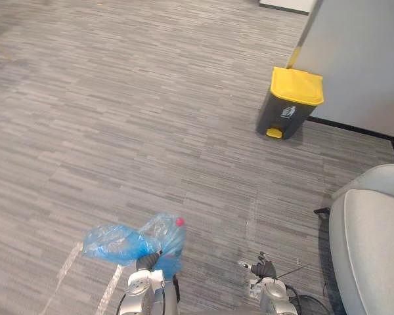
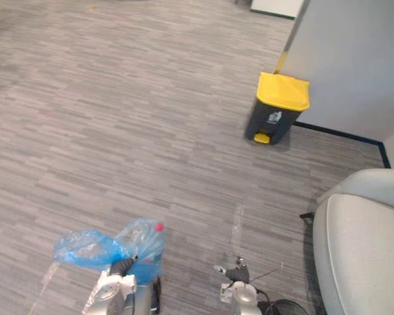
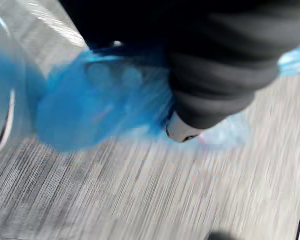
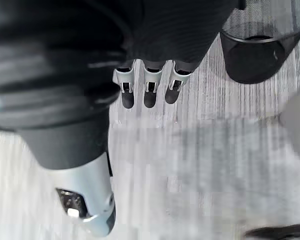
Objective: Gather rubbish on tea table into small bin, then transfer packed bag to large trash can.
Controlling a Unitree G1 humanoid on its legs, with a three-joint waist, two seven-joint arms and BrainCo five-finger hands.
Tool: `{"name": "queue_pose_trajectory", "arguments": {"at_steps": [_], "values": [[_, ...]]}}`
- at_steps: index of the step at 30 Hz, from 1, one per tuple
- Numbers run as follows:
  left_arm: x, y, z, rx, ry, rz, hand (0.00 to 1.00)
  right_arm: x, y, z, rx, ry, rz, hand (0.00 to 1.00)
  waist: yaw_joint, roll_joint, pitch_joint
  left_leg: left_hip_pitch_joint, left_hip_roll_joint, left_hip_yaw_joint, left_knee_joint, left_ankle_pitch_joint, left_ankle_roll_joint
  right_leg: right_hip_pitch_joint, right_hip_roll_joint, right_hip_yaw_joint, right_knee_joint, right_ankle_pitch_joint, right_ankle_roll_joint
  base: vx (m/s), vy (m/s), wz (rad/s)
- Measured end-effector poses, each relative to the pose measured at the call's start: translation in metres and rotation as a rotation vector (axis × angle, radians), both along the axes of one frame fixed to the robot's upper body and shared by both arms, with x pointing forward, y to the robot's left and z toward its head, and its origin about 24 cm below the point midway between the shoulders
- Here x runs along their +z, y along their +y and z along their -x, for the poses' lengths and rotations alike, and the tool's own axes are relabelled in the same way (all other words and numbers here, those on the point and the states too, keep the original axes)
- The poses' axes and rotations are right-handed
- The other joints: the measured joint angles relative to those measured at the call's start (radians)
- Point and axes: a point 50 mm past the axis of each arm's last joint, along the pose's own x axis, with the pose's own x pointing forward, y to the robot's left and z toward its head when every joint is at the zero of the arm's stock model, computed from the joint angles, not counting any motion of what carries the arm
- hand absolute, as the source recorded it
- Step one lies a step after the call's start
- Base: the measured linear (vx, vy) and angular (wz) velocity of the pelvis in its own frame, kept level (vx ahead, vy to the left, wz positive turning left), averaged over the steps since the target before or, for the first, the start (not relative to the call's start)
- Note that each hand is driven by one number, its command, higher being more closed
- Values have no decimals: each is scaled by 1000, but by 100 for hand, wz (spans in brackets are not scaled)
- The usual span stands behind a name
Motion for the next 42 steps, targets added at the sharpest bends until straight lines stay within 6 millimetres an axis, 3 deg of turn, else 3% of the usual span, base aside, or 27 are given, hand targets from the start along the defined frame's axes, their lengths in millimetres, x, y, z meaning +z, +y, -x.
{"name": "queue_pose_trajectory", "arguments": {"at_steps": [1,3,5,6,8,9,10,11,13,16,17,19,22,23,24,25,26,27,29,31,32,33,34,35,38,40,42], "values": [[0,0,-1,-4,1,-8,100,-1,0,2,-2,5,1,0,-8,6,3,30,2,14,-15,-9,1,-41,-9,-47,77,-7,-15,303,111,-52],[1,3,-2,2,2,-23,100,-2,-1,5,-4,13,4,0,-20,4,3,117,7,36,-75,-22,-11,-133,-13,-191,156,-55,-87,385,12,-35],[0,5,-4,-3,4,-30,100,-2,-2,3,10,16,14,0,-34,5,4,192,23,59,-132,-20,-12,-189,2,-299,102,-101,-133,410,-59,-15],[-1,8,-4,-8,15,-39,100,-1,-2,0,24,13,23,0,-50,9,6,227,34,60,-161,-18,-16,-218,22,-348,-3,-104,-152,521,-138,7],[-4,13,-4,-30,38,-63,100,-1,-2,-2,32,13,29,0,-63,4,6,273,34,50,-201,-14,-24,-238,53,-375,-265,-19,-179,515,-165,19],[-5,17,-2,-40,51,-78,100,-3,-5,1,32,33,32,0,-66,-15,4,306,13,33,-211,-20,-35,-223,64,-364,-389,130,-270,418,-131,-2],[-8,14,0,-45,73,-71,100,-1,-16,-4,38,26,63,0,-60,34,12,320,44,-7,-216,-10,-43,-198,98,-374,-380,117,-276,496,-142,-14],[-9,11,0,-50,76,-66,100,-1,-22,-5,32,27,77,0,-61,51,12,319,53,-43,-198,13,-66,-192,109,-377,-373,76,-282,458,-150,-22],[-8,3,-4,-51,62,-45,100,-3,-32,2,-23,55,77,0,-64,78,21,302,81,-102,-88,50,-91,-149,129,-388,-365,25,-294,539,-220,1],[-5,-9,-10,-54,36,-8,100,-7,-32,12,-39,79,72,0,-64,69,26,176,120,-179,248,191,-110,-25,151,-391,-441,-3,-305,395,-133,2],[-3,-16,-11,-53,16,18,100,-8,-30,13,-32,83,71,0,-62,67,27,102,144,-175,431,158,-103,36,167,-375,-488,-13,-313,340,-52,-30],[-2,-17,-11,-47,9,32,100,-8,-24,11,-12,81,61,0,-53,51,35,17,142,-160,537,96,-96,102,172,-349,-527,-28,-311,273,-4,-43],[-4,-11,-4,-19,17,28,100,-8,-14,9,-14,76,36,0,-35,30,33,-101,123,-110,415,22,-61,180,167,-279,-565,-38,-304,337,68,-63],[-4,-11,-3,-16,23,28,100,-8,-12,9,-16,76,31,0,-30,27,35,-109,110,-106,347,19,-60,197,160,-268,-576,-37,-303,341,152,-67],[-3,-11,-4,-16,13,27,100,-9,-9,11,-20,78,22,0,-22,19,35,-115,69,-106,180,29,-56,213,136,-250,-579,-50,-279,338,209,-58],[-3,-14,-5,-21,10,32,100,-9,-13,12,-26,81,30,0,-20,32,23,-110,31,-129,-23,94,-52,215,126,-228,-573,-73,-243,272,198,-48],[-3,-17,-4,-26,16,37,100,-9,-17,13,-30,81,40,0,-20,46,20,-113,24,-155,-97,167,-54,214,133,-216,-571,-83,-228,415,321,-46],[-7,-17,-1,-32,41,35,100,-10,-13,15,-32,96,26,0,-16,25,17,-79,-10,-136,-110,176,-39,233,105,-177,-570,-98,-204,354,266,-26],[-7,-13,-2,-33,40,20,100,-13,-11,21,-35,112,17,0,-16,3,5,-61,-43,-105,-94,120,-17,229,61,-150,-542,-114,-177,385,263,-30],[-8,-11,3,-31,52,13,100,-13,-9,21,-26,113,15,0,-3,4,0,0,-51,-49,-87,78,7,177,40,-100,-365,-115,-164,329,209,-56],[-9,-10,4,-38,56,7,100,-13,-8,21,-19,113,14,0,-4,5,0,21,-53,-39,-92,67,13,146,38,-95,-282,-103,-141,286,173,-45],[-9,-8,6,-57,61,-7,100,-12,-7,17,-8,103,15,0,-5,5,-2,58,-58,-29,-112,53,19,70,31,-88,-108,-53,-57,340,172,-17],[-9,-6,5,-72,63,-19,100,-11,-7,15,-8,93,15,0,-16,3,0,91,-64,-31,-127,42,26,12,24,-90,25,-23,-7,288,116,2],[-9,-5,5,-75,63,-24,100,-11,-6,14,-8,91,15,0,-22,3,2,114,-67,-35,-138,37,28,-17,20,-104,89,-28,-17,314,53,25],[-8,-5,3,-73,61,-27,100,-9,-9,12,-9,77,21,0,-28,1,1,233,-58,-58,-210,26,27,-110,17,-211,173,-91,-104,375,-34,24],[-10,-3,5,-58,76,-36,100,-6,-10,7,-9,53,27,0,-47,10,6,291,-33,-62,-241,26,27,-167,42,-256,61,-122,-138,403,-143,27],[-12,1,7,-59,93,-45,100,-5,-11,5,-7,51,30,0,-57,5,5,315,-26,-82,-253,22,20,-189,48,-290,-225,-45,-164,373,-197,36]]}}
